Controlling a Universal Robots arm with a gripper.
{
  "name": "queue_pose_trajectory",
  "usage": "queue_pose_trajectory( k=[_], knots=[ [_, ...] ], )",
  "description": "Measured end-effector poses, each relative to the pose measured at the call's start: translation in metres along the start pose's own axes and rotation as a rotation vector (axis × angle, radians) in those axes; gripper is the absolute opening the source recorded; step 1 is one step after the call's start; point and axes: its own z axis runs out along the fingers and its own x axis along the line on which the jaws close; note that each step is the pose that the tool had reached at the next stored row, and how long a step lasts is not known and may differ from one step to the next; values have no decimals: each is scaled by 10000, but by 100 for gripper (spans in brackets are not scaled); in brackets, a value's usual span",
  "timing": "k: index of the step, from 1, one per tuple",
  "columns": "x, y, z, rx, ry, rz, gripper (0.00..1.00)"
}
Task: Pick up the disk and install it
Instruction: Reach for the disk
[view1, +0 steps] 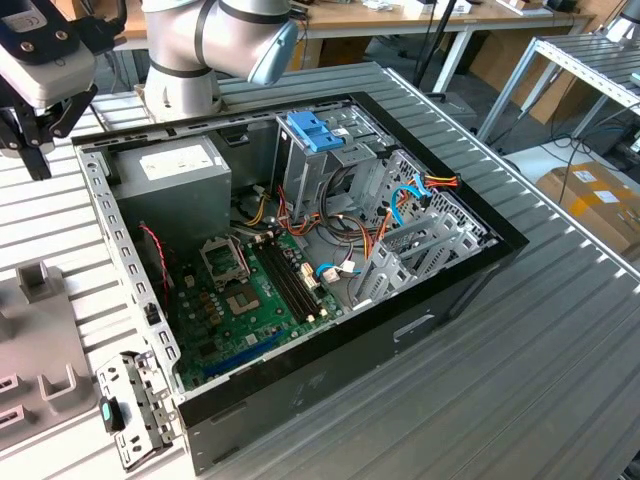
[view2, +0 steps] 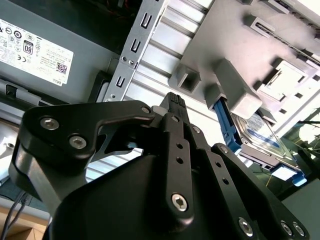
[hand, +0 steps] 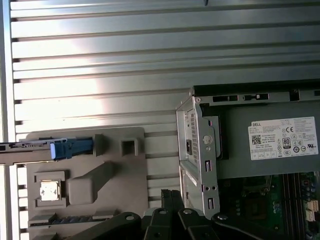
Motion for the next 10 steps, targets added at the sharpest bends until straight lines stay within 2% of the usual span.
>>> queue_pose_trajectory(
  k=[10],
  knots=[
    [50, -4, -2, 1, 1, 0, 11]
  ],
)
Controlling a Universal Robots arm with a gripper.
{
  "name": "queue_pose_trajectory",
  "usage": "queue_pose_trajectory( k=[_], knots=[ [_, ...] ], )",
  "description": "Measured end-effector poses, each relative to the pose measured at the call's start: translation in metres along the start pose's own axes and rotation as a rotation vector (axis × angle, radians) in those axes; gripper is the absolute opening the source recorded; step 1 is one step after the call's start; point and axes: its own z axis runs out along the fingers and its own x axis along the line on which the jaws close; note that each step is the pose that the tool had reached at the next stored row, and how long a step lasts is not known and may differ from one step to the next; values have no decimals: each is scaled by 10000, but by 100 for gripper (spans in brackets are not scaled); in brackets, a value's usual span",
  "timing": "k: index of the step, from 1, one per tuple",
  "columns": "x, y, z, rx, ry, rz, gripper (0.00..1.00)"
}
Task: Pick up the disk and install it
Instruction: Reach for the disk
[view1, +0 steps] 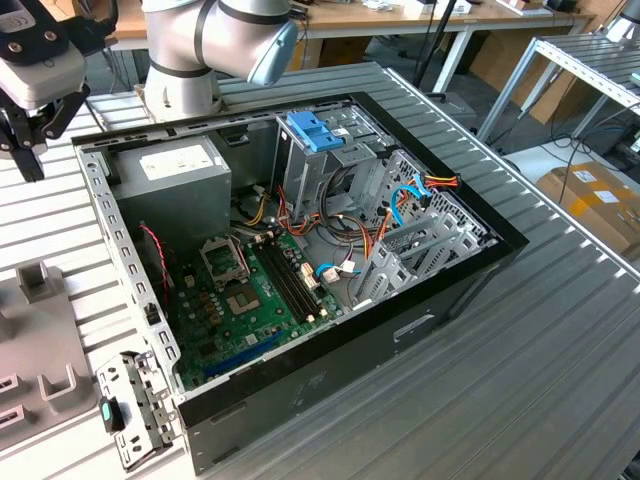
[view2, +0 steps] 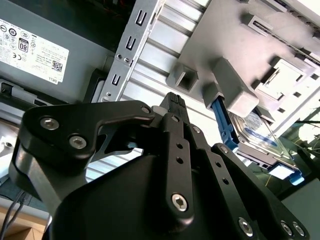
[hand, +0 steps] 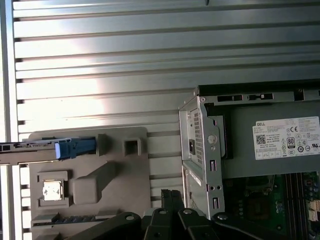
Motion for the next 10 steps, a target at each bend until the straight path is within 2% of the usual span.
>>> queue_pose_trajectory(
  k=[10],
  knots=[
    [78, -6, -2, 0, 0, 0, 11]
  ],
)
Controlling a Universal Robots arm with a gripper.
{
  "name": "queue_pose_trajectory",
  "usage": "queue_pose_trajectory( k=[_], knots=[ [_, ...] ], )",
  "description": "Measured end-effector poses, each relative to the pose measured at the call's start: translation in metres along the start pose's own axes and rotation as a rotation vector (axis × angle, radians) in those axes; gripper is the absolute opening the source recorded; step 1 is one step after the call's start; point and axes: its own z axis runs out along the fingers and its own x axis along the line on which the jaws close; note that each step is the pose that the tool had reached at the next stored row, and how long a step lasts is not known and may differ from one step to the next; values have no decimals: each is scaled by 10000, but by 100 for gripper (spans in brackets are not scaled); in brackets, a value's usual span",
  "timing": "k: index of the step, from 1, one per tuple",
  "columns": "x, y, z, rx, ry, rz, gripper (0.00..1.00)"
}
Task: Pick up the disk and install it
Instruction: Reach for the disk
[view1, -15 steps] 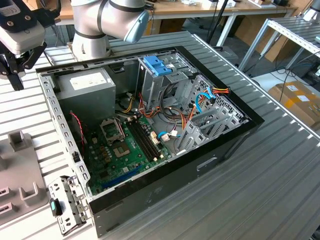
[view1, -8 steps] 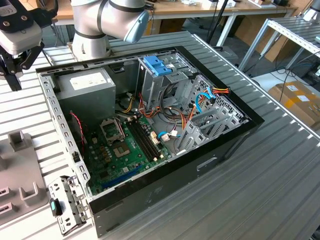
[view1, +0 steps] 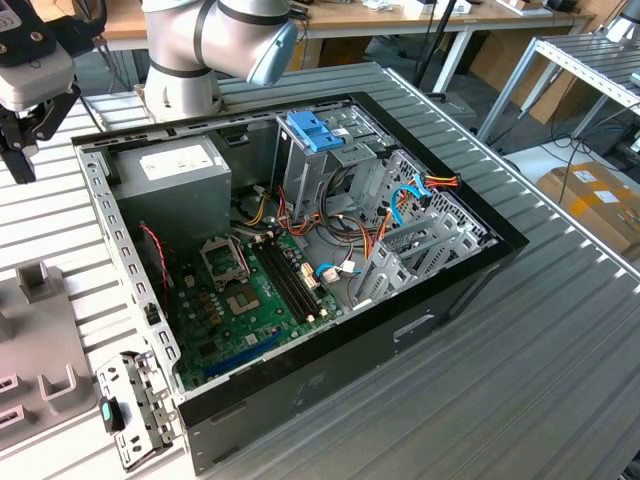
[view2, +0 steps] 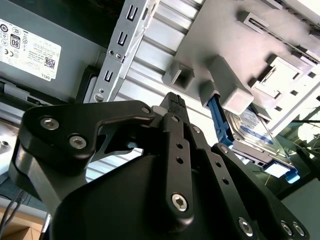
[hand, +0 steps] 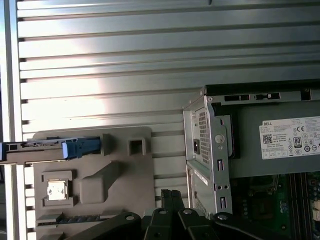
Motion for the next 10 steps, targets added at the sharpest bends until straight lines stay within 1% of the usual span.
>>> queue_pose_trajectory(
  k=[10],
  knots=[
    [81, -6, -2, 0, 0, 0, 11]
  ],
)
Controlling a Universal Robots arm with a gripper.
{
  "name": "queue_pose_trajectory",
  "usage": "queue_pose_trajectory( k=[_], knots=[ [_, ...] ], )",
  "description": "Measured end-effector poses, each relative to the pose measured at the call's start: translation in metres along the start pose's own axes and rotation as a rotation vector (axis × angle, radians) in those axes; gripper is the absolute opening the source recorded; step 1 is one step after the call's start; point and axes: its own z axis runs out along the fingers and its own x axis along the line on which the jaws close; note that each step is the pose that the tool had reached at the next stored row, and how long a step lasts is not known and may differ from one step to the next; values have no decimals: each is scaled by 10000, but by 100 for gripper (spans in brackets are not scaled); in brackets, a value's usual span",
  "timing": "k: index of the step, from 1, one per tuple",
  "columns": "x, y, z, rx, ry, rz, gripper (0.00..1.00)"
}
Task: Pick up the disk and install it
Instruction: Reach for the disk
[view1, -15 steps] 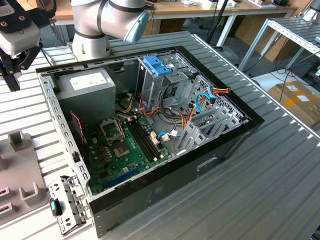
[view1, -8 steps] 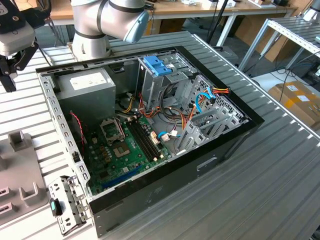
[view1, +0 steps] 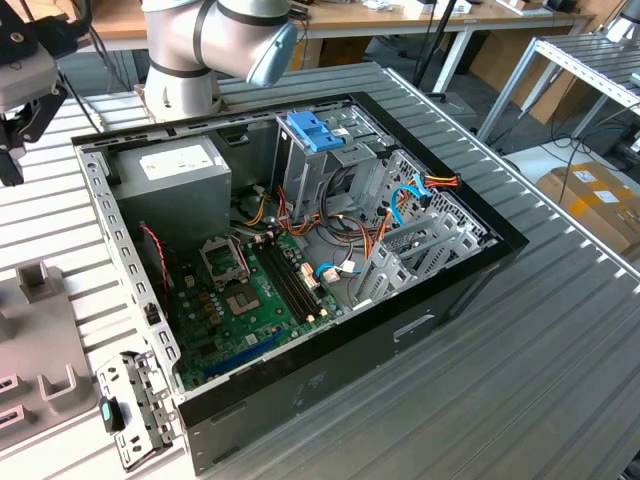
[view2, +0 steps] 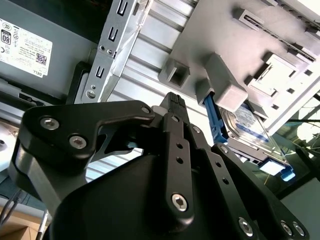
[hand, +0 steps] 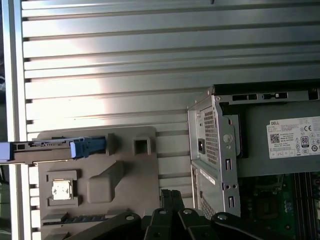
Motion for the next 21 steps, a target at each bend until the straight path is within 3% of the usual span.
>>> queue_pose_trajectory(
  k=[13, 21],
  knots=[
    [120, -9, -4, 0, 1, 0, 11],
    [131, -10, -4, 0, 1, 0, 11]
  ],
)
